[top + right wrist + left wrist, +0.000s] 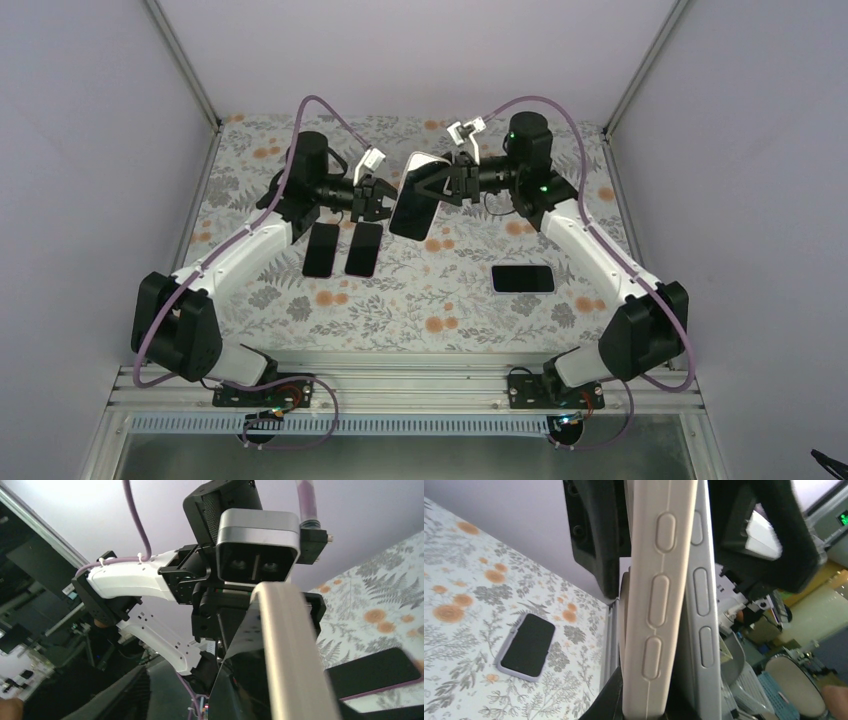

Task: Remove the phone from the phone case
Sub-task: Remove the phone case from the phone.

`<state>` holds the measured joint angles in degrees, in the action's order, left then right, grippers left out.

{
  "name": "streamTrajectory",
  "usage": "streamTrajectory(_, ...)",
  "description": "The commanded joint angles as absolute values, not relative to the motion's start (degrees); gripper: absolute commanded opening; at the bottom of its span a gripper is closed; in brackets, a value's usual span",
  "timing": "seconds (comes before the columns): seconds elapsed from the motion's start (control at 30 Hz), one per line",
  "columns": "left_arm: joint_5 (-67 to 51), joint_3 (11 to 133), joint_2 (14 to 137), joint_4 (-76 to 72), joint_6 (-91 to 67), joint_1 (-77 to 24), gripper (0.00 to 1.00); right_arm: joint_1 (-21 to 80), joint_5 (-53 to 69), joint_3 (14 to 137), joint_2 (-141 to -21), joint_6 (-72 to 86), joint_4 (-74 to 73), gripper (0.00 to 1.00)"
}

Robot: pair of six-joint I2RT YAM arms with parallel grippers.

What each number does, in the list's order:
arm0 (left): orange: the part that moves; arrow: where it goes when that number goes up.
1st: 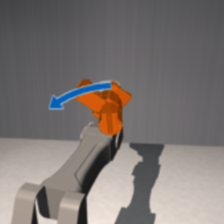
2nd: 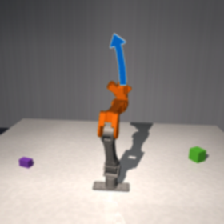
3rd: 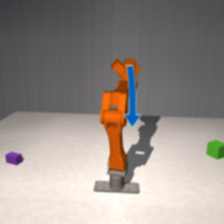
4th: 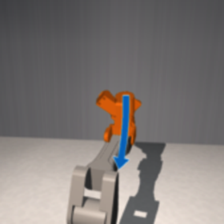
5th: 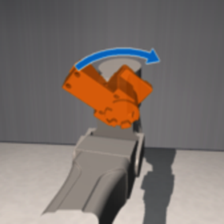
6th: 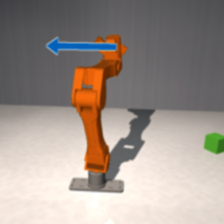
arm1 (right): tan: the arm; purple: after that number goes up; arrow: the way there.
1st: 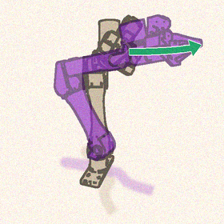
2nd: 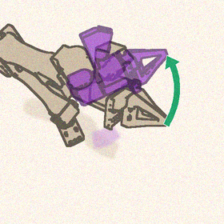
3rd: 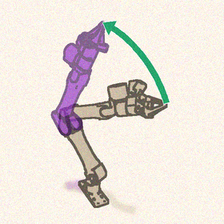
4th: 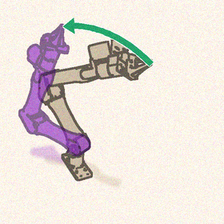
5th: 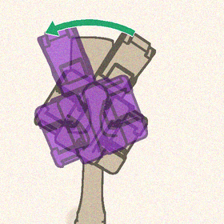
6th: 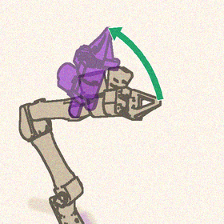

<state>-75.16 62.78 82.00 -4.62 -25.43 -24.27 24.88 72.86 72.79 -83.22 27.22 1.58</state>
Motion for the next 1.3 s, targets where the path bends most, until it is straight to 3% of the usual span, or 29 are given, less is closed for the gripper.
streamTrajectory(0.0,-72.29,62.74,81.07,-12.92,-30.44,-22.85,0.02,22.16,73.35,76.75,-83.23,25.68,-1.92,0.69)
streamTrajectory(0.1,-71.42,61.69,81.31,-15.47,-33.65,-21.93,0.02,20.35,70.05,78.61,-83.06,23.51,-4.80,0.82)
streamTrajectory(0.23,-69.70,60.43,82.00,-18.00,-36.82,-20.64,0.02,18.18,62.34,80.54,-83.14,20.60,-9.01,0.90)
streamTrajectory(0.43,-66.67,59.46,83.18,-20.96,-42.89,-17.81,0.02,18.35,48.94,83.27,-83.06,10.96,-16.53,0.90)
streamTrajectory(0.63,-65.59,59.11,84.27,-22.11,-47.58,-16.44,0.02,24.65,34.13,83.69,-81.58,-2.45,-21.70,0.90)
streamTrajectory(0.93,-55.33,64.58,85.70,-4.57,-47.63,-15.73,0.02,38.70,8.99,77.76,-79.95,-17.74,-18.87,0.86)
streamTrajectory(1.27,-52.10,64.48,87.17,-1.58,-50.88,-15.16,0.02,45.77,-1.05,76.04,-82.38,-23.32,-15.47,0.84)
